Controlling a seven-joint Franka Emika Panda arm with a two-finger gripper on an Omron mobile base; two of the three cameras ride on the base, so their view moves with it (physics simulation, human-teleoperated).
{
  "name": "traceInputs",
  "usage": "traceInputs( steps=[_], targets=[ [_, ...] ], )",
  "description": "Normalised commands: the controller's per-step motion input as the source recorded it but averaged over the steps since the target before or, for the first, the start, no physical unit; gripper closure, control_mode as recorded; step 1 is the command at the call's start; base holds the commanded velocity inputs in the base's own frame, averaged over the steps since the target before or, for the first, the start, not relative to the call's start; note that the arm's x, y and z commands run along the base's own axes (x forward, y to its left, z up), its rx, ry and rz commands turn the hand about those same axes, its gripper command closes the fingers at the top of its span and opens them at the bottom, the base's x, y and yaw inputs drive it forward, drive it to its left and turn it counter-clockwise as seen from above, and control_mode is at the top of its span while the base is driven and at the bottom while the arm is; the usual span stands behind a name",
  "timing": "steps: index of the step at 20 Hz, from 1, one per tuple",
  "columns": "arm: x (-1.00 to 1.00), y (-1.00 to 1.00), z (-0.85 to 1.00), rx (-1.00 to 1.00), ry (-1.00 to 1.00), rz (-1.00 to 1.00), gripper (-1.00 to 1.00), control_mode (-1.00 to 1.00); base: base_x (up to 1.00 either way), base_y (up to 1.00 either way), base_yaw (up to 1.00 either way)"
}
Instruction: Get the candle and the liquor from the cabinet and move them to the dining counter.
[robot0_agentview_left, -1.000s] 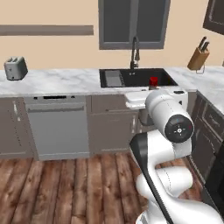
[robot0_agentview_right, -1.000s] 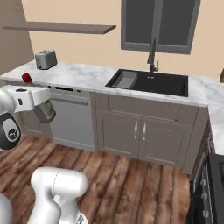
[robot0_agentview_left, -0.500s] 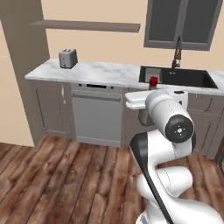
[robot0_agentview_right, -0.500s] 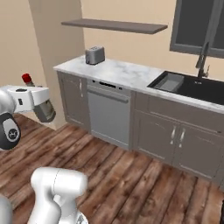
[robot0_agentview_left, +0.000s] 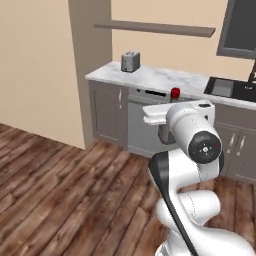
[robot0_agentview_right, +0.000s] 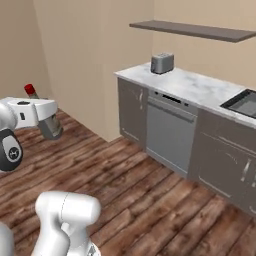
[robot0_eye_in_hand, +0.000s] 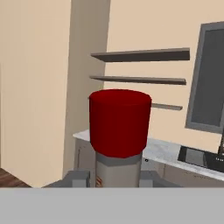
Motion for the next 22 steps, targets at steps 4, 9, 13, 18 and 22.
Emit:
traceInputs(
  steps=[4, 9, 13, 18, 22],
  targets=[
    [0.00, 0.00, 0.00, 0.00, 0.00, 0.00, 1.00, 1.00, -0.12, 0.17, 0.43],
    [0.00, 0.00, 0.00, 0.00, 0.00, 0.00, 1.00, 1.00, -0.11, 0.11, 0.42],
    [0.00, 0.00, 0.00, 0.00, 0.00, 0.00, 1.00, 1.00, -0.09, 0.02, 0.42],
    [0.00, 0.00, 0.00, 0.00, 0.00, 0.00, 1.00, 1.00, 0.00, -0.01, 0.39],
    [0.00, 0.00, 0.00, 0.00, 0.00, 0.00, 1.00, 1.00, 0.11, -0.38, 0.32]
  ],
)
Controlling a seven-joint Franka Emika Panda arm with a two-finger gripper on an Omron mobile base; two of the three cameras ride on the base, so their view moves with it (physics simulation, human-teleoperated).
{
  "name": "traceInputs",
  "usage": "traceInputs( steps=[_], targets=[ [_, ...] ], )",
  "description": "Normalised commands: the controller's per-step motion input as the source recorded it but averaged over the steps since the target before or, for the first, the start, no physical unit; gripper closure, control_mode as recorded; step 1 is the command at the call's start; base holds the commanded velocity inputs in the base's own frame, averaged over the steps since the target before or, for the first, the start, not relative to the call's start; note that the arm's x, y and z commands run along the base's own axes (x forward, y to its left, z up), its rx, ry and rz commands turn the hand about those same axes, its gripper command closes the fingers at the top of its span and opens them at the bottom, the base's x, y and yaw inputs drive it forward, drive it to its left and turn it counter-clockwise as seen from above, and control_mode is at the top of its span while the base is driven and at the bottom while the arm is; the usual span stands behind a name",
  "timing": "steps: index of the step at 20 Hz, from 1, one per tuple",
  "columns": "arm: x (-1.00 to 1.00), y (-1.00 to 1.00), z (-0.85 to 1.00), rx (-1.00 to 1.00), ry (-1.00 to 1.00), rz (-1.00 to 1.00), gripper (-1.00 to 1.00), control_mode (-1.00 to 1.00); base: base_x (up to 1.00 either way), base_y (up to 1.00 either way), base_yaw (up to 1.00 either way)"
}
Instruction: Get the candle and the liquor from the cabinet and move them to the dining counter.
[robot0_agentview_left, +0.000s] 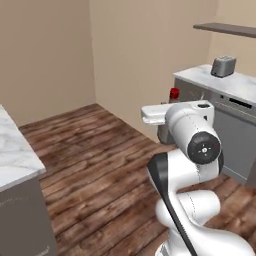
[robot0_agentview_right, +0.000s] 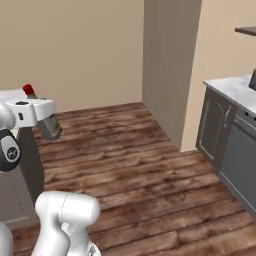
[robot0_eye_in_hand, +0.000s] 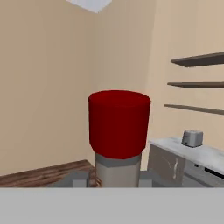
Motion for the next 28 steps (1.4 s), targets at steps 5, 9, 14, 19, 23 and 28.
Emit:
traceInputs(
  steps=[5, 9, 14, 19, 23, 28],
  targets=[
    [0.00, 0.00, 0.00, 0.00, 0.00, 0.00, 1.00, 1.00, 0.40, -0.61, 0.32],
    [0.00, 0.00, 0.00, 0.00, 0.00, 0.00, 1.00, 1.00, 0.47, -0.62, 0.33],
    [0.00, 0.00, 0.00, 0.00, 0.00, 0.00, 1.00, 1.00, 0.55, -0.50, 0.29],
    [0.00, 0.00, 0.00, 0.00, 0.00, 0.00, 1.00, 1.00, 0.73, -0.46, 0.28],
    [0.00, 0.00, 0.00, 0.00, 0.00, 0.00, 1.00, 1.00, 0.87, -0.42, 0.27],
    [0.00, 0.00, 0.00, 0.00, 0.00, 0.00, 1.00, 1.00, 0.98, -0.28, 0.25]
  ],
)
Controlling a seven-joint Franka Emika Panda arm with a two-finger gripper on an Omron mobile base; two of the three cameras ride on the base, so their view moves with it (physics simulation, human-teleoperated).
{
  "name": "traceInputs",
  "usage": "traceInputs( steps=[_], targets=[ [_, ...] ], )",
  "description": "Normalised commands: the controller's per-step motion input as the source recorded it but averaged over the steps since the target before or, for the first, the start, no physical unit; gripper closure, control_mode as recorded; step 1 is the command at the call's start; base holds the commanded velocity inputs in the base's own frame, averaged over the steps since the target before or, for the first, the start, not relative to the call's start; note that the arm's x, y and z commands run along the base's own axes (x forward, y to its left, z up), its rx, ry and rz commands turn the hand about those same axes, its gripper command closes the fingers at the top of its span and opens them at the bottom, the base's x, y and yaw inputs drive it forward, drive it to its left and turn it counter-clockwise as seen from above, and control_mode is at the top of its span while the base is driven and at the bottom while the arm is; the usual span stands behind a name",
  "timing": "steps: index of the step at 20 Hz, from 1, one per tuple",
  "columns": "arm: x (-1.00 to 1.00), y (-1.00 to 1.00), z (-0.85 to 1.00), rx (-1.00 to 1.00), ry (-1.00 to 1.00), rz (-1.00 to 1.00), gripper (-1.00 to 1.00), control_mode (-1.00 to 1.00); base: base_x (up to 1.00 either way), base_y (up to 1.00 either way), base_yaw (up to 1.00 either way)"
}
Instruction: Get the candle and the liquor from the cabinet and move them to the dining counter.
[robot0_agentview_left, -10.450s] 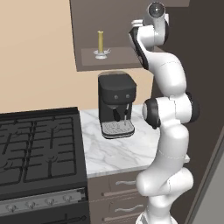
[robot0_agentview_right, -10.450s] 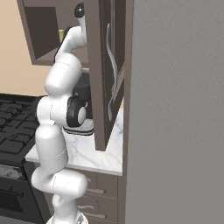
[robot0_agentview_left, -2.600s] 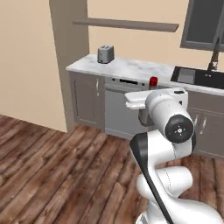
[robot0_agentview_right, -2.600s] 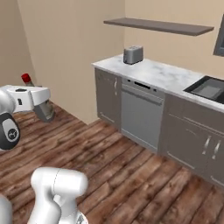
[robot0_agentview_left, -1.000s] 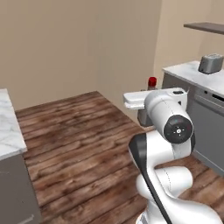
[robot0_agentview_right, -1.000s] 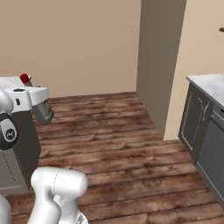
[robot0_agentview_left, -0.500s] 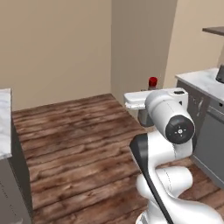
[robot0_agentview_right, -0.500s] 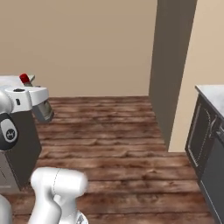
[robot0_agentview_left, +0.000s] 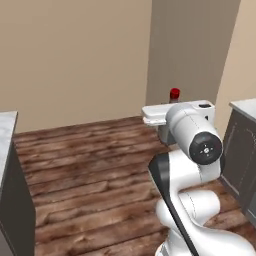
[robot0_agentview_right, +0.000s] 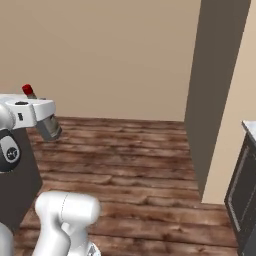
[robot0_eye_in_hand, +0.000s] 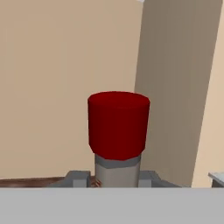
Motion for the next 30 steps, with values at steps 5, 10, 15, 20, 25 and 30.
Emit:
traceInputs(
  steps=[5, 10, 15, 20, 25, 30],
  targets=[
    [0.00, 0.00, 0.00, 0.00, 0.00, 0.00, 1.00, 1.00, 0.92, -0.30, 0.26],
    [0.00, 0.00, 0.00, 0.00, 0.00, 0.00, 1.00, 1.00, 0.84, -0.38, 0.30],
    [0.00, 0.00, 0.00, 0.00, 0.00, 0.00, 1.00, 1.00, 0.85, -0.33, 0.33],
    [0.00, 0.00, 0.00, 0.00, 0.00, 0.00, 1.00, 1.00, 0.77, -0.31, 0.35],
    [0.00, 0.00, 0.00, 0.00, 0.00, 0.00, 1.00, 1.00, 0.69, -0.32, 0.38],
    [0.00, 0.00, 0.00, 0.00, 0.00, 0.00, 1.00, 1.00, 0.63, -0.34, 0.40]
  ],
)
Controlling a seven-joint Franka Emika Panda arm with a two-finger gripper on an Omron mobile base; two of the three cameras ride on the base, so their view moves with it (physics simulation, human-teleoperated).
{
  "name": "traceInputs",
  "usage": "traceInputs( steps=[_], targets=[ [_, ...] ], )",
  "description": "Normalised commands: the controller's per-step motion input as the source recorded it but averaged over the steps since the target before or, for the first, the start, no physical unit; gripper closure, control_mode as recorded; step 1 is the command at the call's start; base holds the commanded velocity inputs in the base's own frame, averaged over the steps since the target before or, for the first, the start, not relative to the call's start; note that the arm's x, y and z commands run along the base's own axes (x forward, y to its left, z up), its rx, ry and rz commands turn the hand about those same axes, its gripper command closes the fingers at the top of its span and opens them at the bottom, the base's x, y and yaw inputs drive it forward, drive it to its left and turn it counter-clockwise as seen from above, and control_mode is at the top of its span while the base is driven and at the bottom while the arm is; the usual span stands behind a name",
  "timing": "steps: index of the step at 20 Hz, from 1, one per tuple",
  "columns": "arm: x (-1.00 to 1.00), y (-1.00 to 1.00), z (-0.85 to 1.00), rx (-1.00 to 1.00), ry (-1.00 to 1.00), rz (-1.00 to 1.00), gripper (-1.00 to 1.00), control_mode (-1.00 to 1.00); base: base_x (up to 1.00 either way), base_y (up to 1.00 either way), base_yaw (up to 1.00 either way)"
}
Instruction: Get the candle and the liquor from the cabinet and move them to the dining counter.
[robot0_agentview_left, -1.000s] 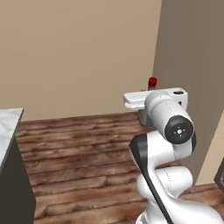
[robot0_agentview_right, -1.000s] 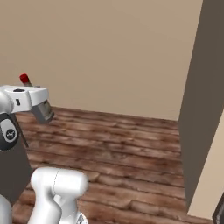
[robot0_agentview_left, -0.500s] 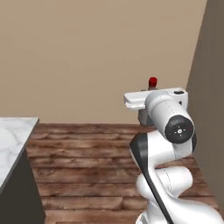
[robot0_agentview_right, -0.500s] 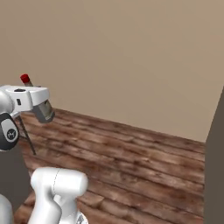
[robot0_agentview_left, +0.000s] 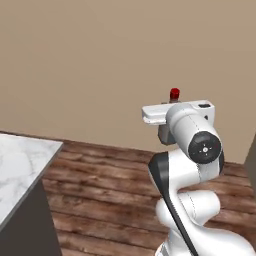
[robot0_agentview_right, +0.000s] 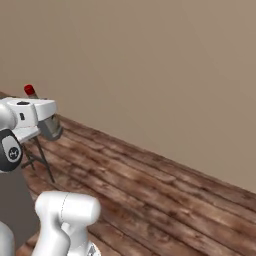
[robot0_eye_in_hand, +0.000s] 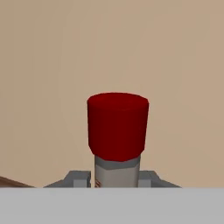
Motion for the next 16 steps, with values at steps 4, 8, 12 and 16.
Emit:
traceInputs(
  steps=[4, 8, 12, 16],
  targets=[
    [0.00, 0.00, 0.00, 0.00, 0.00, 0.00, 1.00, 1.00, 0.60, -0.34, 0.41],
    [0.00, 0.00, 0.00, 0.00, 0.00, 0.00, 1.00, 1.00, 0.54, -0.39, 0.43],
    [0.00, 0.00, 0.00, 0.00, 0.00, 0.00, 1.00, 1.00, 0.53, -0.37, 0.44],
    [0.00, 0.00, 0.00, 0.00, 0.00, 0.00, 1.00, 1.00, 0.49, -0.35, 0.46]
  ],
)
